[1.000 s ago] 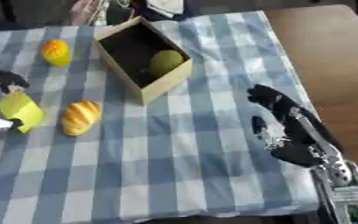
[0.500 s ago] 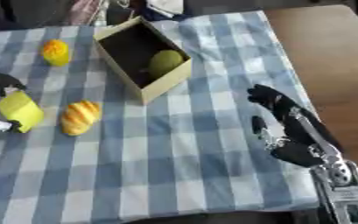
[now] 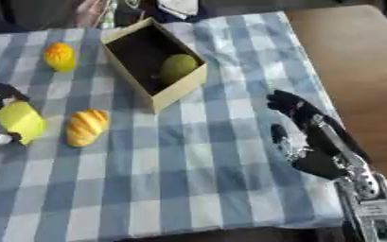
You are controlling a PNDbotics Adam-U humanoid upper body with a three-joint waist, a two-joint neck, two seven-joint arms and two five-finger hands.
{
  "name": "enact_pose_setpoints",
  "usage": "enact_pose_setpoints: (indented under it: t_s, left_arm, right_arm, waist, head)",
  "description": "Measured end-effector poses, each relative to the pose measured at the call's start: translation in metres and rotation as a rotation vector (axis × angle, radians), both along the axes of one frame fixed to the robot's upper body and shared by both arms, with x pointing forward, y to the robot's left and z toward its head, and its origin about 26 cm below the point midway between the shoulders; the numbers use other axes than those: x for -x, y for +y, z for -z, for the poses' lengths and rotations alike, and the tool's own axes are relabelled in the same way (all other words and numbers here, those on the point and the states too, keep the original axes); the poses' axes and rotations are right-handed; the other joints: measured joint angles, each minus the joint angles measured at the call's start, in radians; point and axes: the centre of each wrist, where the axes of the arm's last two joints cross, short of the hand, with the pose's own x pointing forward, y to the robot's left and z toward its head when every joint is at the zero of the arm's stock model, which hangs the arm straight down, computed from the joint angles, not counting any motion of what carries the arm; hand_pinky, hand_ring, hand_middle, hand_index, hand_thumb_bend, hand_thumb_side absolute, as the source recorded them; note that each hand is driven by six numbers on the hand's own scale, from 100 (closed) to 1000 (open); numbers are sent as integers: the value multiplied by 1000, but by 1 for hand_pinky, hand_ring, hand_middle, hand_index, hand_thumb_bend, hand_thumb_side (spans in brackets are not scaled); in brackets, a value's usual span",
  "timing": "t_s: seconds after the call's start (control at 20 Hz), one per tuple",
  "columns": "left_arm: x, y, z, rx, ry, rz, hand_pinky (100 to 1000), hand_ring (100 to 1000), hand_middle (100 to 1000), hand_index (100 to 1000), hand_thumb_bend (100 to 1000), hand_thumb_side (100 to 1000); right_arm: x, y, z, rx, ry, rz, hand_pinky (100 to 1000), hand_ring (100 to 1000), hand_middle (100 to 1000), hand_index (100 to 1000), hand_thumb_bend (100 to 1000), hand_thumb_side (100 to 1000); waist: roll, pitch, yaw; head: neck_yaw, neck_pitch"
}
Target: Pick up objects on the table and place them in the box.
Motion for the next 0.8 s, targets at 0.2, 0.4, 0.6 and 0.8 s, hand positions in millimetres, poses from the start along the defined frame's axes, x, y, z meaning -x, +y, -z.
enact_pose_setpoints:
  t_s: [0.2, 0.4, 0.6, 0.8]
  left_arm:
    - [0, -1, 2, -8, -19, -1, 653, 613, 805, 881, 338, 280]
    - [-1, -3, 4, -4, -67, -1, 604, 552, 720, 810, 278, 165]
    - [0, -4, 4, 7, -114, -1, 588, 523, 666, 776, 246, 134]
    - [1, -8, -5, 38, -148, 18, 587, 517, 656, 772, 224, 123]
  right_arm:
    - [-1, 0, 0, 0, -1, -1, 1000, 910, 889, 953, 100, 368]
    - [-1, 0, 0, 0, 0, -1, 1000, 910, 888, 952, 100, 368]
    - [-1, 0, 1, 0, 2, -1, 1000, 910, 888, 952, 100, 368]
    - [-1, 0, 1, 0, 2, -1, 1000, 910, 888, 952, 100, 368]
  waist:
    - [0, 0, 0]
    - [0, 0, 0]
    - [0, 0, -1]
    - [0, 0, -1]
  head:
    - [0, 0]
    - [-1, 0]
    - [-1, 0]
    - [-3, 0]
